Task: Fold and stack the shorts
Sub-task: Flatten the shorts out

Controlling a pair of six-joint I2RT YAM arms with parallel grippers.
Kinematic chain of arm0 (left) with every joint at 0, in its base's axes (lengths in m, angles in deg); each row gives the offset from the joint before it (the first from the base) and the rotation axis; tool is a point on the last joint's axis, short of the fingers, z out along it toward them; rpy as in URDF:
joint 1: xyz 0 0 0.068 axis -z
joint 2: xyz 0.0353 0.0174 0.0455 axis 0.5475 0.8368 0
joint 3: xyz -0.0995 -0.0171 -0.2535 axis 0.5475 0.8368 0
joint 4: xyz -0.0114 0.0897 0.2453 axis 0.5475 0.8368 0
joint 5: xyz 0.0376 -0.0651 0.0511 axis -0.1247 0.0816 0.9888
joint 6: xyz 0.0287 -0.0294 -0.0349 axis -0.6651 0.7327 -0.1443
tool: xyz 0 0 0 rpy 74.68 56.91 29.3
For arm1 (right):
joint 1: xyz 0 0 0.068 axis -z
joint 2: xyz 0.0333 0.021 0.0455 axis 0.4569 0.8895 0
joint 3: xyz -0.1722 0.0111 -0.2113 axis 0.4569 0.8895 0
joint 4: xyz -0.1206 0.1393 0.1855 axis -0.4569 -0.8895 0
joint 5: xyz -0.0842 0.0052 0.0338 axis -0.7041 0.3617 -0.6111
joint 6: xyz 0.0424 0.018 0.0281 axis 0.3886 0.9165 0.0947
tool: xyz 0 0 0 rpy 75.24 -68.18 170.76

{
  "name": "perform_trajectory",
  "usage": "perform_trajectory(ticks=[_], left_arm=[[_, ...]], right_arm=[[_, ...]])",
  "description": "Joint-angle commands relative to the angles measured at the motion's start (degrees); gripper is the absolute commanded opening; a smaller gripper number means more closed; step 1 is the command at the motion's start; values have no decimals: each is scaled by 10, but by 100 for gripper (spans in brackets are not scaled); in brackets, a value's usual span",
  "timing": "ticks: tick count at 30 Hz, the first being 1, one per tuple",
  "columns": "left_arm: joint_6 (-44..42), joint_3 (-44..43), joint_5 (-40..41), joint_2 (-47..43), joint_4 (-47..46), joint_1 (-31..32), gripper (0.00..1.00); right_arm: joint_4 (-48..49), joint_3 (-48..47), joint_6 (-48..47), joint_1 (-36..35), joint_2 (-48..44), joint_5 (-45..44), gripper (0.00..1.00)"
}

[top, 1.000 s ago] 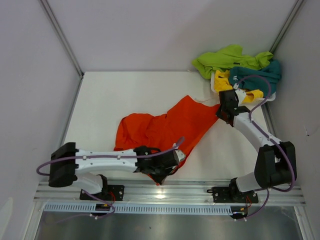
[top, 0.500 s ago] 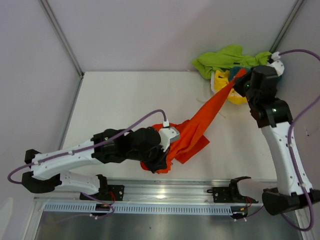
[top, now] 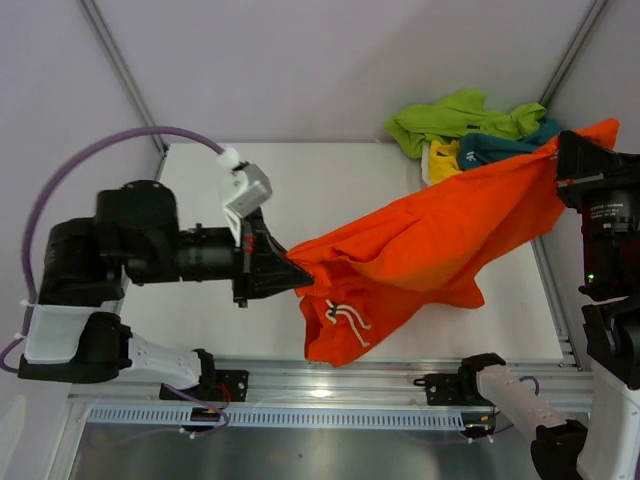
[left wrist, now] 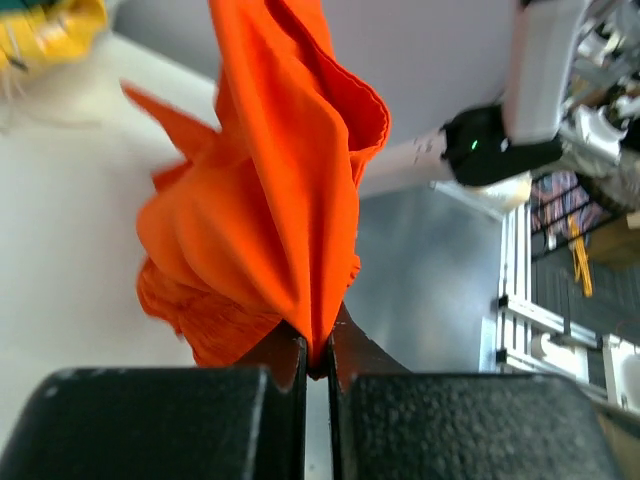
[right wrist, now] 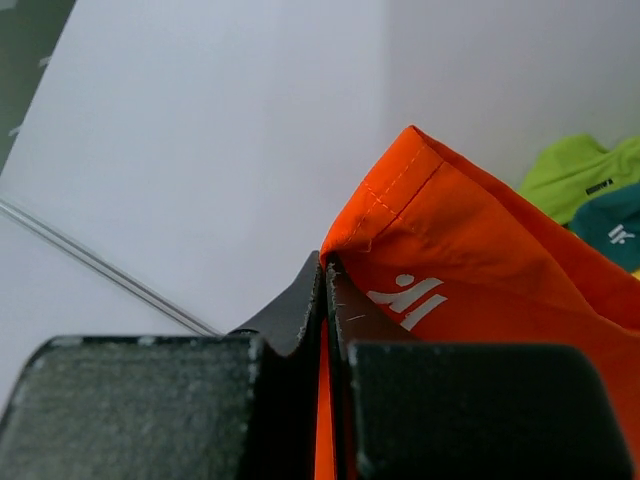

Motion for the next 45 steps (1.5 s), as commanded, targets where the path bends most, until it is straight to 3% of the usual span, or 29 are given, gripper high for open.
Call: perform_trajectory(ticks=[1,2,5,8,12,16,17,18,20,24,26,27,30,31,32,36,37,39,43,45], left_arm=[[-27,-91,40,17,45,-1,2],[-23,-92,49,15,44,-5,6],[-13,-49,41,15,50,-52,0],[-8,13,1,2,29,-133,0],[-13,91,-44,-24,-16,-276,0],[-28,93,-57,-23,-29,-428,0],[-33,93,-67,-18,-38,-489,0],[-36,93,-111,-14,-59,-522,0],[-40,71,-123,9,-77,-573,0],[-53,-39,-124,75,-80,-613,0],[-63,-121,-120,106,-61,-629,0],[-63,-130,-123,123,-56,-635,0],[-60,-78,-155,109,-82,-643,0],[-62,-26,-166,99,-93,-643,0],[-62,7,-168,85,-105,-643,0],[-53,298,-179,-7,-220,-631,0],[-52,329,-179,-34,-231,-624,0],[-47,412,-172,-54,-264,-583,0],[-4,576,-162,-95,-332,-476,0],[18,625,-148,-109,-366,-407,0]], right_arm=[[39,-5,9,1,25,10,0],[40,-4,12,1,39,15,0],[60,22,27,1,59,47,0],[110,52,49,0,73,76,0],[178,84,81,-7,140,138,0],[304,56,94,-53,241,166,0],[317,33,97,-75,268,180,0],[327,4,97,-85,298,192,0],[341,-120,96,-108,394,216,0],[289,-444,117,-108,586,261,0],[297,-568,147,-94,666,292,0],[305,-571,164,-84,672,302,0],[397,-411,204,-39,612,335,0],[424,-342,206,-33,583,333,0],[453,-204,206,-28,525,329,0],[510,45,207,13,421,331,0],[511,89,205,22,404,339,0],[515,211,198,45,373,342,0],[491,367,169,64,283,324,0],[420,400,134,66,255,298,0]])
